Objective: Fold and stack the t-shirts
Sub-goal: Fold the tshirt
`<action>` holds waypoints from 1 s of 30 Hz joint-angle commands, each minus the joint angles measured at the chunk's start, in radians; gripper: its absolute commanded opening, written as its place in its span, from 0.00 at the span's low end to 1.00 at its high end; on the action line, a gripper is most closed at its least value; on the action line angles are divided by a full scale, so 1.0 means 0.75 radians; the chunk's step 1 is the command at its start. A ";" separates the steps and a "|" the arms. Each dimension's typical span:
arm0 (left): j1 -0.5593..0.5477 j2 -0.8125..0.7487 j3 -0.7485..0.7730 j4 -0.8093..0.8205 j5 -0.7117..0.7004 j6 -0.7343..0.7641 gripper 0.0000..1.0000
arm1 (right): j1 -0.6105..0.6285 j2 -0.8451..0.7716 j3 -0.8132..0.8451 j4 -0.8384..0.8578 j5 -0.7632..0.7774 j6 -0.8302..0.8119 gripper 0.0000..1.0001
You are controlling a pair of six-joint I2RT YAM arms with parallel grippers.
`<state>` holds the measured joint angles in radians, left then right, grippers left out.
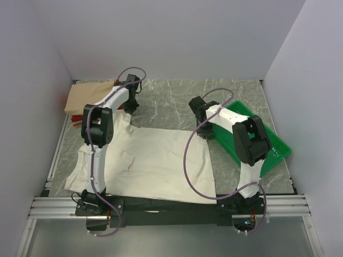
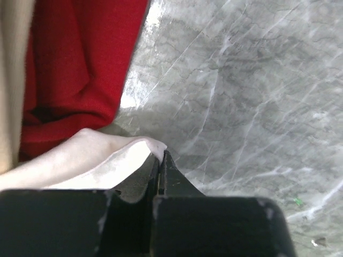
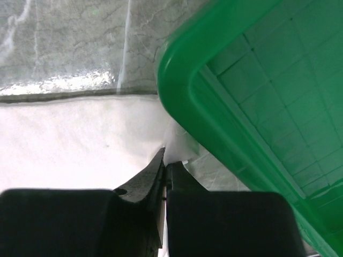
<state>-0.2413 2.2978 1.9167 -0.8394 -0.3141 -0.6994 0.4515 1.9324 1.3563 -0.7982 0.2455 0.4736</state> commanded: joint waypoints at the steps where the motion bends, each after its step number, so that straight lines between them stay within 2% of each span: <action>1: 0.013 -0.167 -0.011 0.013 -0.043 0.004 0.00 | 0.003 -0.096 0.024 -0.028 0.010 0.019 0.00; 15: 0.107 -0.470 -0.187 0.023 -0.023 0.000 0.00 | 0.022 -0.196 0.012 -0.040 0.000 0.019 0.00; 30: 0.215 -1.008 -0.637 0.023 -0.054 -0.063 0.00 | 0.059 -0.361 -0.115 0.001 0.035 -0.006 0.00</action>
<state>-0.0937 1.6367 1.4746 -0.8295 -0.3222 -0.7216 0.4820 1.7256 1.2884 -0.8135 0.2459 0.4774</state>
